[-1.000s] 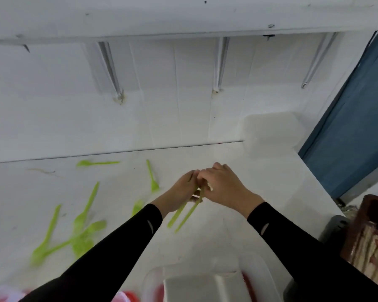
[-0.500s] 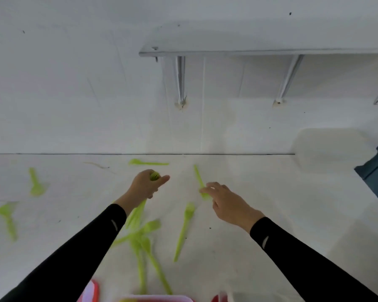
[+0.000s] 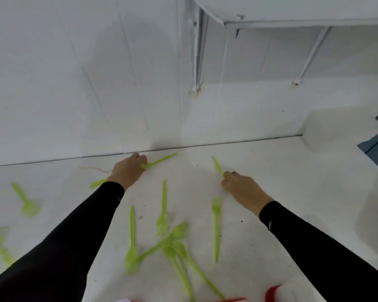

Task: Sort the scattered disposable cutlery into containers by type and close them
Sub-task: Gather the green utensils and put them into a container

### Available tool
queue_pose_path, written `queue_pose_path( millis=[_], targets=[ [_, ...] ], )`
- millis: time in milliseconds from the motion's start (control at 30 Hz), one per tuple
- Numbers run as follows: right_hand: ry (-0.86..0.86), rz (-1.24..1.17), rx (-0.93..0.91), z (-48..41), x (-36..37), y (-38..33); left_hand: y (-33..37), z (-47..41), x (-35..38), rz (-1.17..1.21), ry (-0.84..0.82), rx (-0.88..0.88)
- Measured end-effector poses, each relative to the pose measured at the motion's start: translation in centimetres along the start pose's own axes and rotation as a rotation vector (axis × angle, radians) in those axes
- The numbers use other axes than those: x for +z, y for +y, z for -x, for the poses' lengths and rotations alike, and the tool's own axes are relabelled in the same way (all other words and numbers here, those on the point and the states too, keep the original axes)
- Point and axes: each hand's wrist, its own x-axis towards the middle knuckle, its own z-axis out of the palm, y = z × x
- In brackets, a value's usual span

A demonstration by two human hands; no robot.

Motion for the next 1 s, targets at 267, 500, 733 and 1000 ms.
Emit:
queue_pose_path(
  millis=[267, 500, 733, 1000],
  targets=[
    [0.007, -0.215, 0.219, 1.2, -0.7, 0.0, -0.1, 3.6, -2.5, 0.267, 0.206, 0.037],
    [-0.168, -0.377, 0.314, 3.7, -0.3, 0.1, 3.3, 9.2, -6.6, 0.775, 0.263, 0.004],
    [0.053, -0.428, 0.370, 4.2, -3.4, -1.4, 9.0, 13.8, -5.2, 1.410, 0.166, -0.155],
    [0.411, -1.258, 0.244, 4.8, -8.6, -6.5, 15.0, 17.4, -0.9, 1.603, 0.119, -0.214]
  ],
)
